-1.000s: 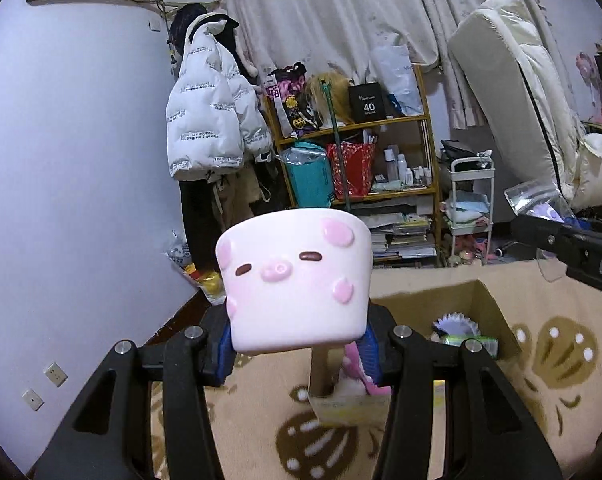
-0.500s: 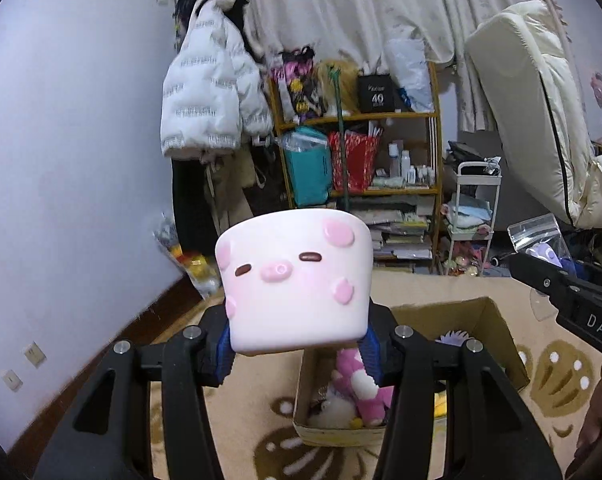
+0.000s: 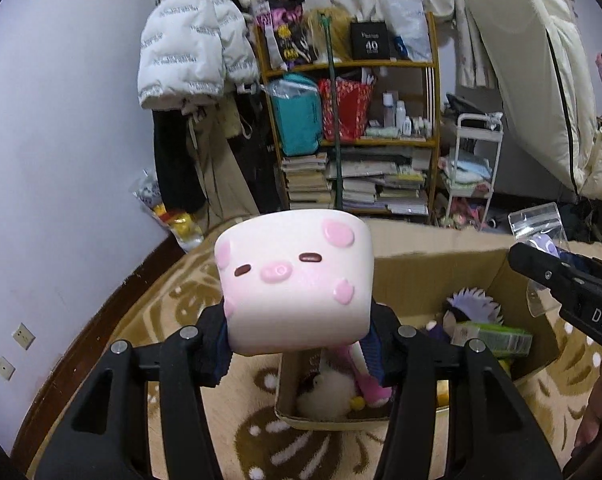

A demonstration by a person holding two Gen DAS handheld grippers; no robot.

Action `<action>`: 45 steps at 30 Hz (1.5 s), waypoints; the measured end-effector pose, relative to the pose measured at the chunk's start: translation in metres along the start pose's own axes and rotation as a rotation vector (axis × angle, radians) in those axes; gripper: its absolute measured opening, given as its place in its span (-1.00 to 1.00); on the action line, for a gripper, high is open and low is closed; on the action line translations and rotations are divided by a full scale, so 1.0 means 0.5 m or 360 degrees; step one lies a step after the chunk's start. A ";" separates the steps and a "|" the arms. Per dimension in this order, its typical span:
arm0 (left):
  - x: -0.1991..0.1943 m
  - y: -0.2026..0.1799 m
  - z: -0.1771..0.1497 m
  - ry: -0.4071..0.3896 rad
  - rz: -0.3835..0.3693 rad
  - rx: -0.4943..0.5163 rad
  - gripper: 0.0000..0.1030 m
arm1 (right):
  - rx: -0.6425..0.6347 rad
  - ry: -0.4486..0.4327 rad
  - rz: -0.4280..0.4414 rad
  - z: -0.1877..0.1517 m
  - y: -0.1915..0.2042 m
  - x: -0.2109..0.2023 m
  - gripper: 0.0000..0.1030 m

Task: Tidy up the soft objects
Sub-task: 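Open the right tool to drop the bagged toy while the left tool releases the marshmallow plush into the box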

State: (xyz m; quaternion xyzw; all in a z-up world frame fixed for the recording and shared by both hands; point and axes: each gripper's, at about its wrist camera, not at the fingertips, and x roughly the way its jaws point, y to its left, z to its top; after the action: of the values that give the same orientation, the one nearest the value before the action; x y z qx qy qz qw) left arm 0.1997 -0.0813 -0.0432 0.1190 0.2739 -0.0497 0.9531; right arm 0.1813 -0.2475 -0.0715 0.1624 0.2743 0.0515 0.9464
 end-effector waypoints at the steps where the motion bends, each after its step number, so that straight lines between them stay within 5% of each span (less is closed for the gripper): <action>1: 0.006 -0.002 -0.004 0.0016 -0.0002 0.0005 0.00 | -0.0001 0.0013 -0.0002 -0.002 -0.001 0.005 -0.19; 16: 0.062 -0.004 -0.029 0.0197 -0.0042 -0.0001 0.05 | -0.0090 0.0108 -0.0010 -0.026 0.014 0.043 -0.19; 30: 0.065 -0.002 -0.033 0.0193 -0.0026 0.0028 0.18 | -0.0140 0.0194 -0.0012 -0.042 0.027 0.068 -0.19; 34: 0.050 0.005 -0.034 0.0179 -0.0020 0.0011 0.22 | -0.0135 0.0168 -0.0014 -0.043 0.028 0.060 0.13; 45: 0.015 0.034 -0.029 0.0179 -0.0086 -0.0065 0.42 | -0.0121 0.0088 -0.0026 -0.032 0.037 0.007 0.62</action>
State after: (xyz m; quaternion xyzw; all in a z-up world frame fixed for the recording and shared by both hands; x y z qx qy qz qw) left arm 0.2016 -0.0613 -0.0556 0.0946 0.3312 -0.0632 0.9367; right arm 0.1757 -0.2250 -0.0798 0.1225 0.2996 0.0586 0.9443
